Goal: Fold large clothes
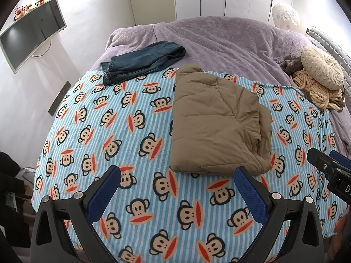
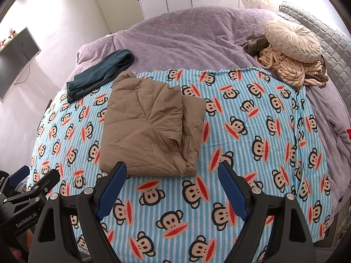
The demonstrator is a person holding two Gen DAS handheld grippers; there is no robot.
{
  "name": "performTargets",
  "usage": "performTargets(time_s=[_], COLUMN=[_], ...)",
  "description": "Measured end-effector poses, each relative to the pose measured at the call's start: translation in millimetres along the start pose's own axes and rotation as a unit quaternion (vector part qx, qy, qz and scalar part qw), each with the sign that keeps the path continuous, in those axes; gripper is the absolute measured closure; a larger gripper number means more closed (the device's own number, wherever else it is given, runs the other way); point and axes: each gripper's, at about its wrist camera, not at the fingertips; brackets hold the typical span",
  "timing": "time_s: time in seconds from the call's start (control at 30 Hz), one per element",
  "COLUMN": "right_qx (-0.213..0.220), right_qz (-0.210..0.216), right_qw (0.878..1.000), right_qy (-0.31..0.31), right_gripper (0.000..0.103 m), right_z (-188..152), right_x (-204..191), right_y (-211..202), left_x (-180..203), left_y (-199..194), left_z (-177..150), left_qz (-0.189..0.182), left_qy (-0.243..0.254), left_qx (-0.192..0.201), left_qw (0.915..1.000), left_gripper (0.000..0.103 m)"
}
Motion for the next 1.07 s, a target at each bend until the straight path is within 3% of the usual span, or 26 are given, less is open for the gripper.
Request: performTargets(time_s=[0.73, 1.07], right_qx=[0.0, 0.0], right_qz=[-0.001, -0.002], right_qw=[1.0, 1.0], right_qy=[-0.002, 0.002], right_gripper=[0.016, 0.016], right_z=[1.3, -1.4], right_x=[-2.1, -3.7], right_y=[1.1, -0.2], left_x=[-1.7, 0.3], left_y=[1.9, 1.3], left_z=[2.5, 5.4], left_qz=[0.006, -0.011], left_qy=[0.009, 0.015], left_qx=[0.002, 0.011], left_qw=[0.9999, 0.9998], left_gripper=[0.0, 0.0])
Point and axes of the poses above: each gripper's, at about its wrist camera, not at the fingertips, and y roughly the way its jaws point, x to its right, z to its top, and after that the axes turned 2 degrees about -x, right-handed
